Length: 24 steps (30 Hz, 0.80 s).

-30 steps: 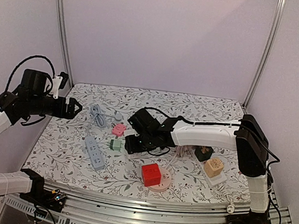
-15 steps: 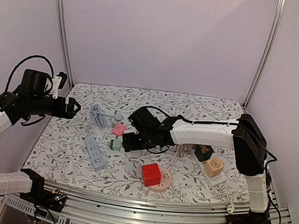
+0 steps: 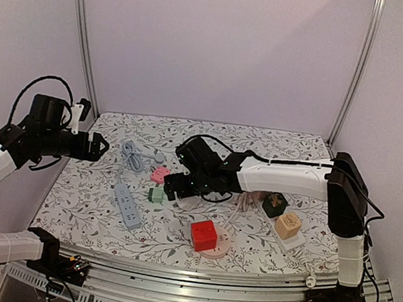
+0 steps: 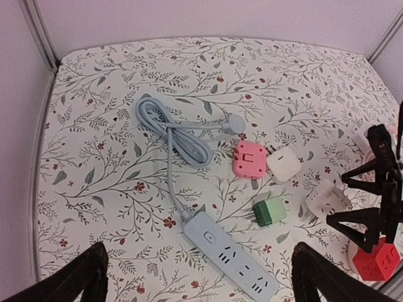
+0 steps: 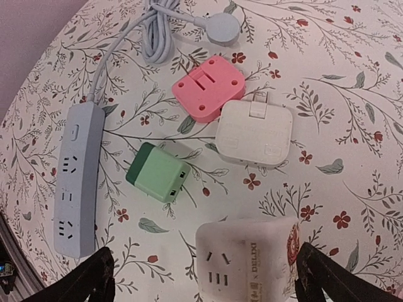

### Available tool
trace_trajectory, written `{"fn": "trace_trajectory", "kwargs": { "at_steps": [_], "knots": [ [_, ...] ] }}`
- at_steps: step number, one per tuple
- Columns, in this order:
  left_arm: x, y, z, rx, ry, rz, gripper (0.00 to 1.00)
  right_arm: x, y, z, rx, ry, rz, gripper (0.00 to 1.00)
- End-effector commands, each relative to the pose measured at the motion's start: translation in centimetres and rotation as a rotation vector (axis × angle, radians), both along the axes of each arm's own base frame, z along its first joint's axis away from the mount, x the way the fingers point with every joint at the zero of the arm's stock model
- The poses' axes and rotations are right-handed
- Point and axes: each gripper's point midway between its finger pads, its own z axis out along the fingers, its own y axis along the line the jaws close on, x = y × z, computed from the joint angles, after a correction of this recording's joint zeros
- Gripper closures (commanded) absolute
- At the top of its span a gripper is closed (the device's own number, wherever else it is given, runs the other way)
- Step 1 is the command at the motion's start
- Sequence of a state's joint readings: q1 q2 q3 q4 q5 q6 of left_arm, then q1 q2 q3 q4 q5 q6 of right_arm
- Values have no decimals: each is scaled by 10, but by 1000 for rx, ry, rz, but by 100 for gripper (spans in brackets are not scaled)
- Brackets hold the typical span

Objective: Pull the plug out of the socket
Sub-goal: Place the plug at the center of the board, then remove the plug from the socket.

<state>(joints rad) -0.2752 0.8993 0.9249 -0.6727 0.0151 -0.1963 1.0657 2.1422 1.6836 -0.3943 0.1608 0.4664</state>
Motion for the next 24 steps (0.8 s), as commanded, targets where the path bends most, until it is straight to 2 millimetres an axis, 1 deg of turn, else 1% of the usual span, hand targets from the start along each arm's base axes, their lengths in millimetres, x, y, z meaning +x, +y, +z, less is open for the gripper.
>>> {"fn": "trace_trajectory", "kwargs": {
  "at_steps": [1, 2, 3, 4, 5, 6, 7, 10, 11, 12, 13, 14, 17, 21, 24],
  "knots": [
    [-1, 3, -9, -4, 29, 13, 0, 5, -14, 50, 32, -99, -11, 1],
    [-1, 2, -9, -11, 33, 14, 0, 5, -18, 55, 32, -108, -18, 1],
    [-1, -2, -9, -37, 34, 6, 0, 4, -24, 55, 23, -111, -25, 1],
    [-1, -8, -9, -75, 33, -12, 0, 3, -27, 64, 32, -122, -30, 1],
    [-1, -17, -9, -115, 30, -45, 0, 1, -33, 63, 20, -121, -35, 1],
    [-2, -23, -9, -136, 37, -72, 0, -1, -39, 67, 16, -126, -38, 1],
    [-2, -24, -9, -143, 40, -77, 0, -4, -45, 71, 10, -129, -40, 1],
    [-2, -22, -9, -128, 35, -73, 0, -12, -69, 66, -41, -122, -54, 1],
    [-1, -23, -8, -131, 34, -77, 0, -16, -78, 68, -48, -122, -63, 1],
    [-1, -25, -7, -139, 37, -80, 1, -20, -88, 63, -68, -114, -71, 1],
    [0, -27, -7, -156, 47, -82, 1, -24, -98, 61, -77, -106, -85, 1],
    [0, -31, -8, -177, 61, -85, 0, -28, -107, 64, -80, -103, -94, 1],
    [-1, -43, -14, -220, 100, -87, 0, -43, -130, 56, -100, -61, -124, 1],
    [-1, -58, -32, -216, 134, -69, 1, -75, -136, 59, -153, -81, -98, 1],
    [-4, -72, -46, -249, 175, -60, 0, -90, -136, 49, -204, -82, -82, 1]
  ]
}}
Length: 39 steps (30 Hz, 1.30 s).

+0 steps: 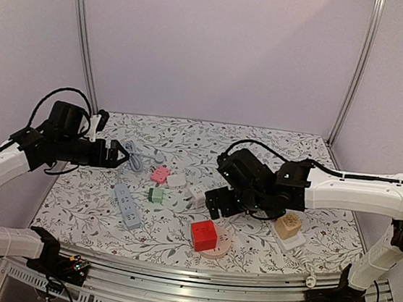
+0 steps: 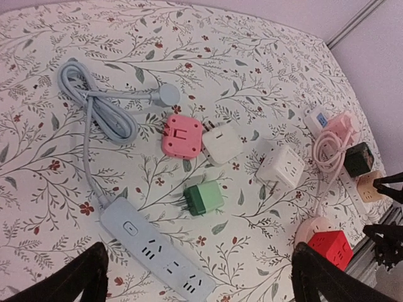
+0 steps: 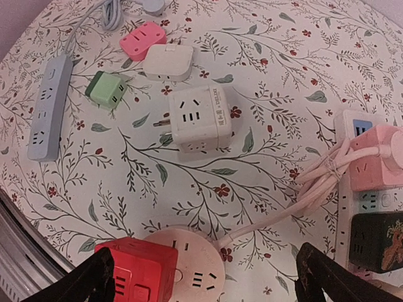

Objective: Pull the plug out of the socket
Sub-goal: Remove the plug from the socket.

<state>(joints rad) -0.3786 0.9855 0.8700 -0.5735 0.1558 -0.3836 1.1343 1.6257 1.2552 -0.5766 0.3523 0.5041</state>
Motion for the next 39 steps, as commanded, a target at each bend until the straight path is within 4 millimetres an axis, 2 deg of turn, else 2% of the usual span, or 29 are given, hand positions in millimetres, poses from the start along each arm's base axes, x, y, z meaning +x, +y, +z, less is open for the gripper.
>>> {"fn": "trace_trajectory", "kwargs": {
  "at_steps": [1, 5, 11, 19, 27, 39],
  "knots": [
    [-3, -19, -23, -50, 65, 36, 1, -26, -8, -11, -78, -4, -7, 1],
    [-9, -37, -33, -88, 88, 43, 0, -35, 3, -18, -80, -5, 1, 1],
    [-17, -46, -43, -104, 107, 70, 1, -48, 26, -24, -79, -1, 37, 1],
    [-23, -57, -50, -82, 116, 62, 1, -41, 29, -28, -150, -38, -53, 1],
    [-27, -68, -48, -71, 109, 40, 1, -47, 33, -45, -178, -10, -50, 1],
    [-34, -80, -48, -52, 111, 21, 0, -64, 56, -74, -111, 100, 19, 4]
  ]
}}
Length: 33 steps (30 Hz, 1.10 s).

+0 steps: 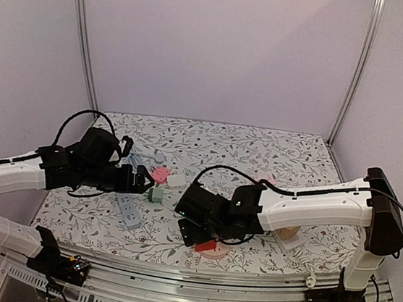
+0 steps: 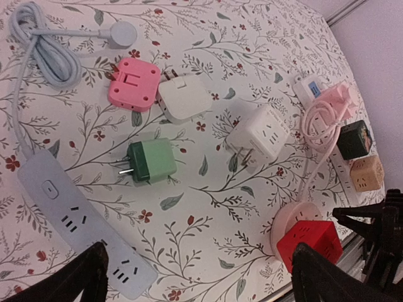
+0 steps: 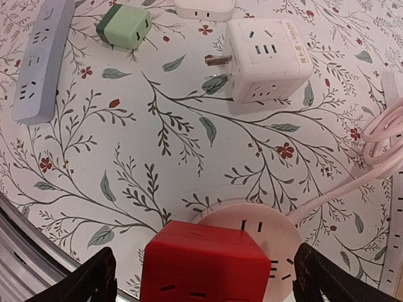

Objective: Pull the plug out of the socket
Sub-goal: Remove the plug from the socket.

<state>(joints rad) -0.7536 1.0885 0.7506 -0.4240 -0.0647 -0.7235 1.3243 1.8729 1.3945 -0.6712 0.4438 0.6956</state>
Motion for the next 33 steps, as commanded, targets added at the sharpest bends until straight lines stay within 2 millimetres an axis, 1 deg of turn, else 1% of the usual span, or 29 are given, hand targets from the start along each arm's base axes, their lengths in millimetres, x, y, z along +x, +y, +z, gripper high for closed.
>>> {"fn": "trace_trajectory", "kwargs": {
  "at_steps": [1, 7, 8, 14, 18, 23, 28, 30, 33],
  "knots": [
    [1, -5, 9, -6, -21, 8, 1, -11, 8, -17, 8, 52, 29, 3],
    [-1, -5, 11, -1, -24, 11, 0, -18, 14, 0, 27, 11, 75, 1],
    [-1, -6, 11, -1, -23, 11, 0, -19, 15, 0, 26, 10, 79, 1],
    [-3, -6, 11, 2, -17, 10, 0, -23, 9, -24, -31, 62, 37, 1],
    [-5, -6, 7, 6, -10, 9, 0, -21, 6, -24, -23, 59, 9, 2],
    [-6, -7, 7, 4, -9, 5, 1, -20, 8, -21, 0, 62, 12, 21],
    [-8, -10, 6, 5, -5, 0, 1, -18, 5, -23, 1, 61, -3, 33],
    [-8, -10, 6, 3, -5, -1, 0, -16, 0, -25, -11, 49, -14, 38],
    [-9, -11, 4, 3, -1, -2, 0, -9, -6, -21, -5, 34, -36, 46]
  ]
}}
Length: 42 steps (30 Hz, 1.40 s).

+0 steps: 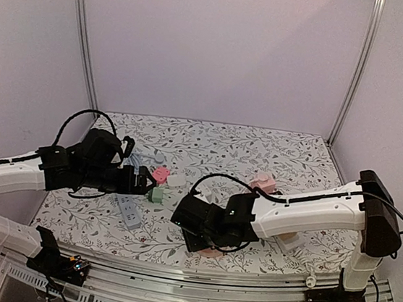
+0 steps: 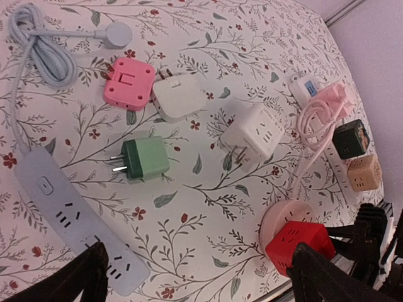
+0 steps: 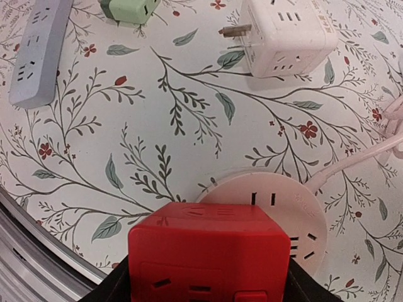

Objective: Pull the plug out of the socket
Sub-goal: Remove the plug from the socket.

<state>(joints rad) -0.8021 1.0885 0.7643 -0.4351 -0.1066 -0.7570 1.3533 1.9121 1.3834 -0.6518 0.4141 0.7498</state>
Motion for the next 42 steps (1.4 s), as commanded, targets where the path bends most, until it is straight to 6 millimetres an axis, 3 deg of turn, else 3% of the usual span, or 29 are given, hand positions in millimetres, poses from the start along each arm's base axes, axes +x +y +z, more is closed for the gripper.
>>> {"fn": "trace_trajectory", "kwargs": {
  "at_steps": [1, 8, 12, 18, 26, 31, 42],
  "knots": [
    [-4, -5, 0, 1, 7, -8, 0, 9, -15, 4, 5, -20, -36, 49],
    [-4, -29, 1, -78, 19, -33, 0, 15, -10, 43, 233, -82, 27, 62],
    [-5, -56, 4, -149, 34, -74, 1, 15, -4, 78, 366, -146, 93, 65],
    [-5, -87, 5, -199, 70, -114, 0, 12, -5, 115, 500, -247, 177, 68],
    [-6, -111, -1, -314, 121, -134, 1, -2, 1, 143, 664, -289, 272, 68],
    [-12, -124, -4, -338, 154, -189, 12, -8, 3, 153, 707, -299, 314, 69],
    [-18, -143, -12, -398, 222, -244, 19, -12, 2, 174, 751, -338, 354, 67]
  ]
}}
